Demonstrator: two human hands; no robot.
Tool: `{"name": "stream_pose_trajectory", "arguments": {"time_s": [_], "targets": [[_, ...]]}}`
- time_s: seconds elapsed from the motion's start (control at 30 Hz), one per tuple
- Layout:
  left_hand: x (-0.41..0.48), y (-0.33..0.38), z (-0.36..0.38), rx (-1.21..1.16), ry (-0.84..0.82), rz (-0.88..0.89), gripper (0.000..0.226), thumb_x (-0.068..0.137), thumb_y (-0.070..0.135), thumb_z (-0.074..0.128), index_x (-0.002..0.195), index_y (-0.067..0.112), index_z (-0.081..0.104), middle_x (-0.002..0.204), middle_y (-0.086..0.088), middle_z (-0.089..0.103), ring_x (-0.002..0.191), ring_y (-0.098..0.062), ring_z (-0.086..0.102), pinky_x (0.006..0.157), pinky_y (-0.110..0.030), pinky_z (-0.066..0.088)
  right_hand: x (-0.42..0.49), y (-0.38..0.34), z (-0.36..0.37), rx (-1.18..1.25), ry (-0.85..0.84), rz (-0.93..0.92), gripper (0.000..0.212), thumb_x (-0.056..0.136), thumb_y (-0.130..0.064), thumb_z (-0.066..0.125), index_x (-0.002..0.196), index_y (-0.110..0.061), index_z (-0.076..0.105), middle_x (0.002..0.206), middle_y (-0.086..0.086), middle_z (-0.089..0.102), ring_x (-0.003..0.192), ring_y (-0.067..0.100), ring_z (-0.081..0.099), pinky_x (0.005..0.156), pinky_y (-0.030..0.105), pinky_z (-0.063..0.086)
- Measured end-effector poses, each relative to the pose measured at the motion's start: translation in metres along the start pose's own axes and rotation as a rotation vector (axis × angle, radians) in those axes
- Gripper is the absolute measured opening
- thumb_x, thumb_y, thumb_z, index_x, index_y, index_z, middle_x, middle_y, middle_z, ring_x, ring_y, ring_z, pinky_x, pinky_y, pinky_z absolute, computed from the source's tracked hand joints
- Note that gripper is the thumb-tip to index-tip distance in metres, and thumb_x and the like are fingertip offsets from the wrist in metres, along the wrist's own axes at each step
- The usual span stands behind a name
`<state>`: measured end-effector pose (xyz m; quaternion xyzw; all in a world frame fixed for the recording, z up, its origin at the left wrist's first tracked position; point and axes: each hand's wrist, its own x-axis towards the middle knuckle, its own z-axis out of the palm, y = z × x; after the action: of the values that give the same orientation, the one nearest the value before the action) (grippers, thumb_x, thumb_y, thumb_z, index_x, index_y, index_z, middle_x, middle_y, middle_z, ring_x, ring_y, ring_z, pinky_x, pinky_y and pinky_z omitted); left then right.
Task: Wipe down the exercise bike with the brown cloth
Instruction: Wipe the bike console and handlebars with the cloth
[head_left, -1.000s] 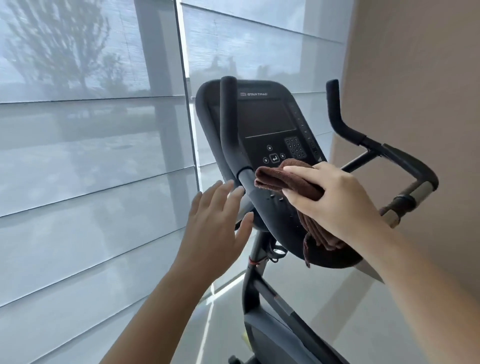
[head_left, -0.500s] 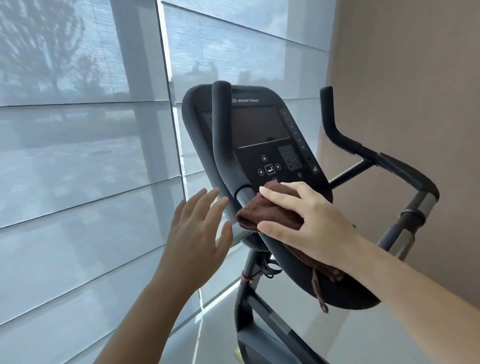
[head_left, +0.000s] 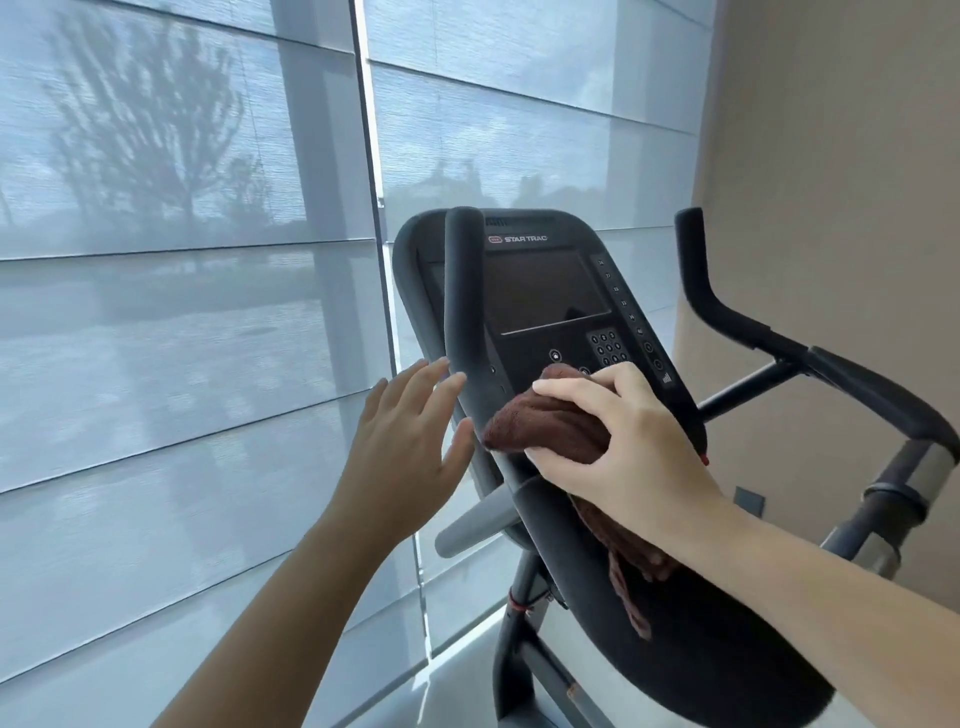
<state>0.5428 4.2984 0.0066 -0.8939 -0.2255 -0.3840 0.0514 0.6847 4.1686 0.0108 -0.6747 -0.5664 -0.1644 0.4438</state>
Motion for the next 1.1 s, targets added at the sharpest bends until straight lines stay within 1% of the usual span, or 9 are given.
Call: {"name": "stream_pose_trajectory", "arguments": {"time_s": [0.1, 0.2, 0.4, 0.57, 0.67, 0.73, 0.8, 0.93, 1.1], "targets": [[0.019, -0.010, 0.004, 0.027, 0.014, 0.001, 0.047, 0.087, 0.029, 0.041, 0.127, 0.004, 0.049, 0.134, -0.015, 0.048, 0.126, -0.032, 0.040, 0.104, -0.051, 0.031, 0.042, 0.009, 0.010, 0.042, 0.137, 0.006, 0.053, 0.066, -0.051, 0.066, 0.116, -0.034, 0.060, 0.103, -0.004, 0.043, 0.093, 0.005, 0.049, 0.084, 0.011, 0.038], [0.036, -0.019, 0.008, 0.054, 0.015, 0.004, 0.049, 0.092, 0.033, 0.042, 0.134, 0.006, 0.042, 0.142, -0.012, 0.040, 0.131, -0.028, 0.034, 0.107, -0.050, 0.026, 0.085, 0.016, 0.028, 0.064, 0.168, -0.007, 0.058, 0.069, -0.051, 0.069, 0.121, -0.029, 0.057, 0.106, 0.001, 0.042, 0.101, 0.018, 0.052, 0.090, 0.029, 0.045], [0.060, -0.040, 0.017, 0.193, -0.095, 0.109, 0.080, 0.083, 0.065, 0.023, 0.142, 0.011, 0.025, 0.153, -0.002, 0.013, 0.140, -0.018, 0.010, 0.112, -0.043, 0.008, 0.150, 0.017, 0.064, 0.297, 0.294, 0.006, 0.046, 0.078, -0.041, 0.066, 0.118, -0.021, 0.056, 0.111, 0.008, 0.042, 0.103, 0.024, 0.053, 0.092, 0.037, 0.047], [0.061, -0.046, 0.016, 0.253, -0.081, 0.213, 0.079, 0.081, 0.060, 0.032, 0.133, 0.002, 0.041, 0.146, -0.013, 0.030, 0.133, -0.032, 0.024, 0.102, -0.055, 0.018, 0.129, 0.033, 0.082, 0.400, 0.193, -0.038, 0.035, 0.081, -0.037, 0.063, 0.113, -0.023, 0.057, 0.107, 0.003, 0.044, 0.090, 0.008, 0.054, 0.081, 0.007, 0.042], [0.062, -0.049, 0.018, 0.225, -0.092, 0.229, 0.080, 0.079, 0.061, 0.035, 0.137, 0.007, 0.037, 0.146, -0.011, 0.029, 0.134, -0.032, 0.022, 0.102, -0.056, 0.017, 0.100, 0.045, 0.082, 0.379, 0.050, -0.096, 0.037, 0.077, -0.048, 0.062, 0.110, -0.032, 0.059, 0.105, -0.004, 0.043, 0.089, 0.004, 0.055, 0.078, 0.004, 0.042], [0.063, -0.052, 0.018, 0.177, -0.102, 0.230, 0.083, 0.076, 0.065, 0.034, 0.139, 0.013, 0.027, 0.148, -0.006, 0.020, 0.136, -0.030, 0.015, 0.105, -0.053, 0.012, 0.098, 0.046, 0.079, 0.308, 0.027, -0.122, 0.040, 0.076, -0.051, 0.061, 0.112, -0.034, 0.058, 0.107, -0.004, 0.041, 0.092, 0.010, 0.053, 0.081, 0.009, 0.042], [0.062, -0.054, 0.019, 0.141, -0.107, 0.217, 0.086, 0.073, 0.068, 0.033, 0.139, 0.014, 0.022, 0.148, -0.002, 0.014, 0.137, -0.027, 0.007, 0.107, -0.050, 0.008, 0.110, 0.039, 0.075, 0.280, 0.103, -0.121, 0.040, 0.079, -0.044, 0.064, 0.115, -0.029, 0.058, 0.111, 0.001, 0.041, 0.098, 0.018, 0.053, 0.087, 0.028, 0.048], [0.061, -0.053, 0.020, 0.154, -0.086, 0.217, 0.088, 0.073, 0.066, 0.038, 0.136, 0.005, 0.037, 0.147, -0.007, 0.020, 0.136, -0.031, 0.014, 0.106, -0.054, 0.012, 0.154, 0.023, 0.068, 0.265, 0.317, -0.159, 0.044, 0.082, -0.029, 0.066, 0.125, -0.021, 0.056, 0.120, 0.017, 0.042, 0.112, 0.029, 0.048, 0.095, 0.044, 0.046], [0.062, -0.055, 0.023, 0.134, -0.063, 0.215, 0.087, 0.075, 0.067, 0.036, 0.138, 0.008, 0.032, 0.148, -0.006, 0.019, 0.136, -0.030, 0.014, 0.106, -0.055, 0.012, 0.138, 0.033, 0.079, 0.329, 0.232, -0.226, 0.051, 0.079, -0.034, 0.066, 0.128, -0.024, 0.052, 0.112, 0.010, 0.042, 0.100, 0.017, 0.052, 0.093, 0.019, 0.042]]}}
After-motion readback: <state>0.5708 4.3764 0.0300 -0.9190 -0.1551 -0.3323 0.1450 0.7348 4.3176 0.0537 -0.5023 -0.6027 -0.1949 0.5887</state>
